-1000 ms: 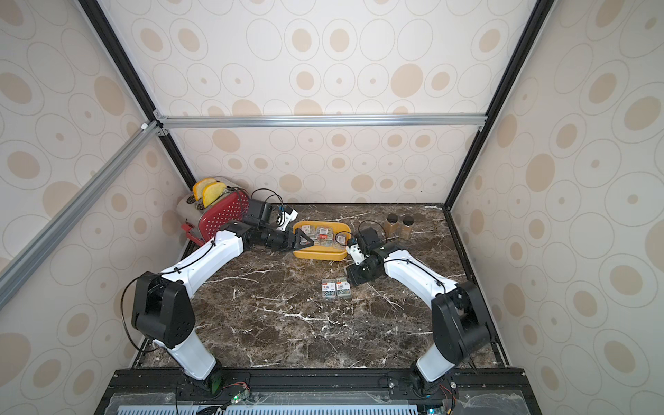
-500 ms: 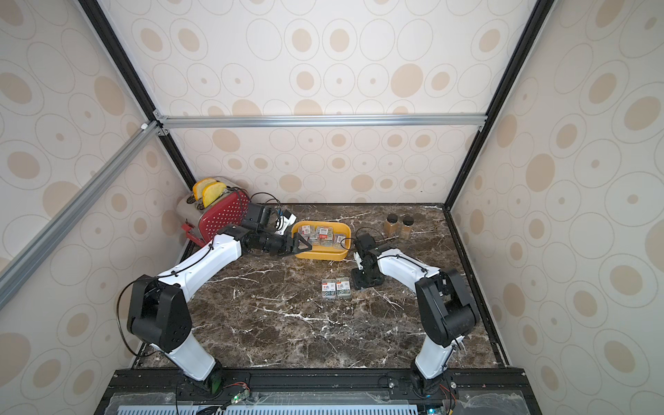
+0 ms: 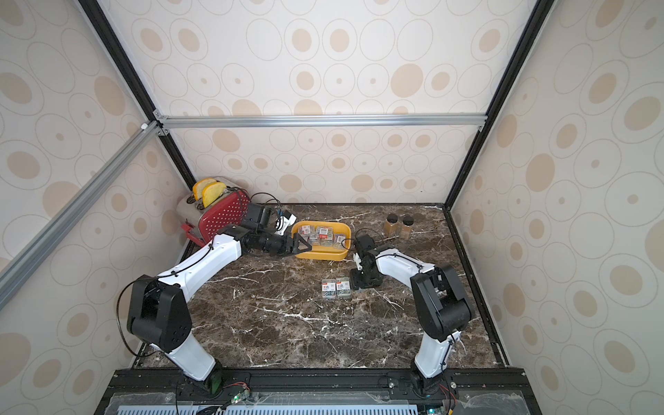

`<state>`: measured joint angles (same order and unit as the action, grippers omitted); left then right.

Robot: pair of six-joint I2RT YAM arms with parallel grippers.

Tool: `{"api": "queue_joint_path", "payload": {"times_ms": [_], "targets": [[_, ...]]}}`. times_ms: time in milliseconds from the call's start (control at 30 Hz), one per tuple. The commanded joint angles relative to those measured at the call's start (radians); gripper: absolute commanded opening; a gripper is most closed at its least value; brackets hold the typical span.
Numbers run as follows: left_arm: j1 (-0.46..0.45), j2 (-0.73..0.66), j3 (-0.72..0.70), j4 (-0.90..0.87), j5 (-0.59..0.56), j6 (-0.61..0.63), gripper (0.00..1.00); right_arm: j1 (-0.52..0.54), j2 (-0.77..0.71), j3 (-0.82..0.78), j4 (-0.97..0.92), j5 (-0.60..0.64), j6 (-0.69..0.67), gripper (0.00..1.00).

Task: Take the paper clips out of the storage box
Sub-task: Place the boxed paper clips at the center of the board.

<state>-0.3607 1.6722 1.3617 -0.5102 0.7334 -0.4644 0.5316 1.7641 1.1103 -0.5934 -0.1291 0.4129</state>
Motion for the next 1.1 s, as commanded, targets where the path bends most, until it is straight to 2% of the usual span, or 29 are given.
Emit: {"api": "queue_joint_path", "payload": {"times_ms": [0,200,433,967,1067], "targets": [[-0.003,-0.017,0.004,-0.016,-0.005,0.03,0.7,-0.004,0.009,-0.018,-0.006,-0.007,0.017,0.12],[-0.004,-0.013,0.005,-0.015,-0.005,0.029,0.7,-0.005,0.01,-0.019,-0.009,-0.014,0.02,0.2],[-0.009,-0.004,0.008,-0.014,-0.005,0.03,0.7,-0.013,0.008,-0.021,-0.013,-0.016,0.021,0.4],[-0.013,0.014,0.022,-0.016,-0.002,0.034,0.7,-0.022,0.004,-0.017,-0.012,-0.04,0.027,0.66],[-0.015,0.016,0.023,-0.017,-0.001,0.035,0.7,-0.024,0.001,-0.014,-0.013,-0.043,0.028,0.67]]}}
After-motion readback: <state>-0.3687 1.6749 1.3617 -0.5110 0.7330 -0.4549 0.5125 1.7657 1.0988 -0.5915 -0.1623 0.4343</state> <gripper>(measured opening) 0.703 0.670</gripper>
